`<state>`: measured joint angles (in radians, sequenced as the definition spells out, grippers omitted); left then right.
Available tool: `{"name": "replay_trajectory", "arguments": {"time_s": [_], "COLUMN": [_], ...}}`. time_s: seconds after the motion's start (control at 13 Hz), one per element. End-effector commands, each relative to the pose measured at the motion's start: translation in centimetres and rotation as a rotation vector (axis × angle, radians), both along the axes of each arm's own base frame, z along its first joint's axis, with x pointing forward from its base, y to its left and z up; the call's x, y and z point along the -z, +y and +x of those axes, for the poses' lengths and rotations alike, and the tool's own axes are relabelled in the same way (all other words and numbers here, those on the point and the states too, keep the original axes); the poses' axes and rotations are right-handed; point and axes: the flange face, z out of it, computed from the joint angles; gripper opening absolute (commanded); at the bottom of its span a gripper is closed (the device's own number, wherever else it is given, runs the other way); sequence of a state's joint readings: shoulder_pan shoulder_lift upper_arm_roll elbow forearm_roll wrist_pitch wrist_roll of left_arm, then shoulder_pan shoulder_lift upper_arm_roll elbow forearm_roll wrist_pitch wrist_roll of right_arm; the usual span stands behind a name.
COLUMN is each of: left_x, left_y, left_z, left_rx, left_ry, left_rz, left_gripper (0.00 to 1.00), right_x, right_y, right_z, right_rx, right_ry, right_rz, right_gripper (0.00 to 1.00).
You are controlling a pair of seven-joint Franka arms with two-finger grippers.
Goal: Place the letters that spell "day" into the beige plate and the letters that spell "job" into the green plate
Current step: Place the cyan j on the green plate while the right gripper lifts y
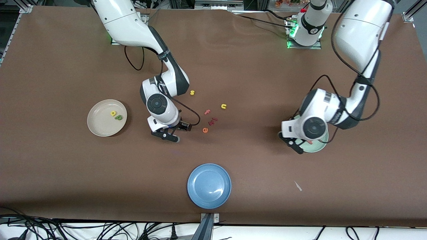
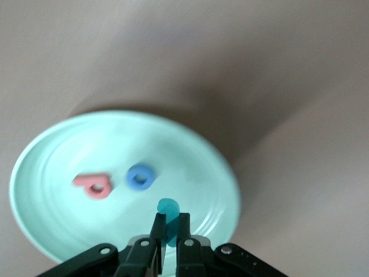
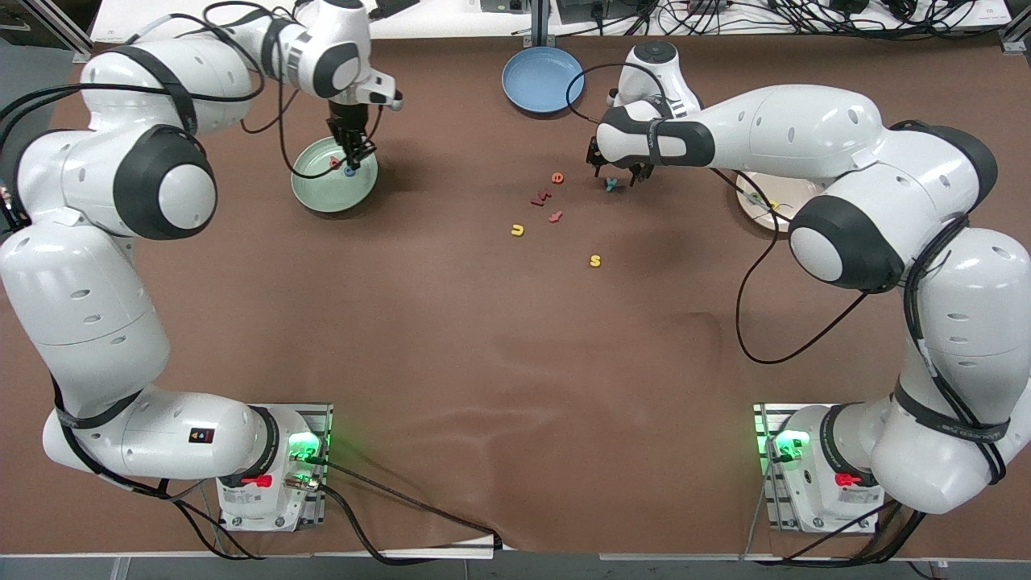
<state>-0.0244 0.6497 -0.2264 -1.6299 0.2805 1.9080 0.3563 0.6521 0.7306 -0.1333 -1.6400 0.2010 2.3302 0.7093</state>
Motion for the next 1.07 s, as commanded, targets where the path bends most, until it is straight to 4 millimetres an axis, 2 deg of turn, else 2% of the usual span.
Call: {"name": "replay_trajectory", "arguments": {"time_s": [0.0, 0.08, 0.23, 0.38, 0.61, 0.69, 0.77, 0.84, 0.92, 1.0], "left_x": [0.4, 0.0, -2.0, -5.2, -9.3, -9.6, -10.3, -12.0, -13.7, -15.3], "left_y": [1.3, 1.8, 1.6, 1.2, 1.2, 1.5, 1.9, 2.1, 2.2, 2.2], "left_z": [-1.4, -1.3, -1.1, -0.7, 1.0, 1.2, 1.3, 1.2, 0.7, 0.3], "left_rx": [0.026, 0.016, 0.006, -0.041, -0.125, -0.155, -0.199, -0.232, -0.258, -0.276], "left_ry": [-0.005, -0.011, -0.033, -0.066, -0.119, -0.126, -0.142, -0.162, -0.159, -0.164], "left_rz": [-0.006, -0.007, -0.011, -0.051, -0.110, -0.109, -0.099, -0.089, -0.071, -0.060], "left_gripper": [0.48, 0.99, 1.00, 1.00, 1.00, 1.00, 1.00, 1.00, 1.00, 1.00], "right_x": [0.7, 1.1, 1.3, 1.3, 1.3, 1.3, 1.3, 1.1, 1.0, 1.1], "right_y": [0.5, 0.6, 0.7, 0.7, 0.7, 0.7, 0.8, 0.8, 0.9, 0.9], "right_z": [0.0, -0.2, -0.3, -0.3, -0.2, -0.2, -0.3, -0.1, -0.2, -0.2], "right_rx": [0.025, 0.027, 0.025, 0.024, 0.019, 0.022, 0.034, 0.057, 0.066, 0.067], "right_ry": [0.022, 0.028, 0.029, 0.029, 0.027, 0.028, 0.025, 0.024, 0.022, 0.023], "right_rz": [0.005, 0.000, -0.001, -0.001, 0.000, 0.000, 0.000, 0.001, 0.003, 0.002], "right_gripper": [0.77, 0.74, 0.69, 0.62, 0.37, 0.28, 0.17, 0.05, 0.00, 0.00]}}
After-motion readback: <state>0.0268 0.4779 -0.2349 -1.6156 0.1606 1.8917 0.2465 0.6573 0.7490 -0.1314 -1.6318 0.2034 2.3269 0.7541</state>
